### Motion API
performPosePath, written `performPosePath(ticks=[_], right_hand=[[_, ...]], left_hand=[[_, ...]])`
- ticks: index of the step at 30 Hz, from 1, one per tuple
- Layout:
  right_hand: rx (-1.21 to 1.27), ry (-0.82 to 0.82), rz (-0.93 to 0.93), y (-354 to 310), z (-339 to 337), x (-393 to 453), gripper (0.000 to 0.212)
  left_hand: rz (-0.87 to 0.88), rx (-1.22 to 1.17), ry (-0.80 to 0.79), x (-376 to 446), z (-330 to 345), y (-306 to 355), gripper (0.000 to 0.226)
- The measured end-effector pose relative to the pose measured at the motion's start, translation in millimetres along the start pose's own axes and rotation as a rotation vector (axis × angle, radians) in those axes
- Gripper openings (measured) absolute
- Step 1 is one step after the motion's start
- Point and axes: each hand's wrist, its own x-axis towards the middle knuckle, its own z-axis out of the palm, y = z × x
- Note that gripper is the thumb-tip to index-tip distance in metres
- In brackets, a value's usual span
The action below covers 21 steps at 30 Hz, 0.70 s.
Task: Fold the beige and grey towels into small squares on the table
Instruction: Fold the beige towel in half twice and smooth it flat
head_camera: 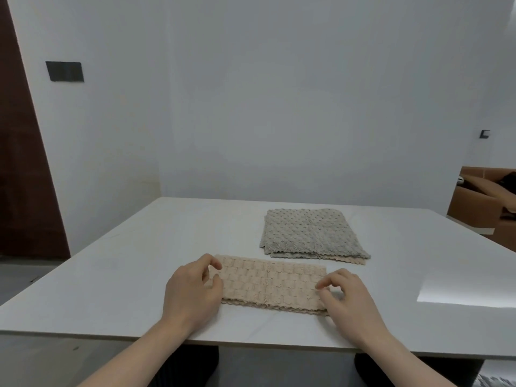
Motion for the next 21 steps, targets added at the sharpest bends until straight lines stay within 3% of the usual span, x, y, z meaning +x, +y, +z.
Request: performPosePath(ticks=[3, 7, 12, 17, 21], right_hand=[[-0.064, -0.017, -0.023, 2, 4, 2, 0.022], [-0.186, -0.134, 0.033, 4, 6, 6, 0.059], [-0.368, -0.317, 0.107, 3, 9, 9, 0.064], [-0.449, -0.460, 0.124, -3, 6, 21, 0.064], [-0.391, -0.335, 0.069, -25, 9, 43, 0.066]], left_hand=[[0.141, -0.012, -0.033, 5, 11, 13, 0.019], [0.264, 0.083, -0.341, 22, 40, 39, 0.049], [0.259, 0.342, -0.702, 22, 74, 56, 0.073], [0.212, 0.430, -0.756, 19, 86, 50, 0.078], [0.196, 0.433, -0.770, 21, 85, 53, 0.077]])
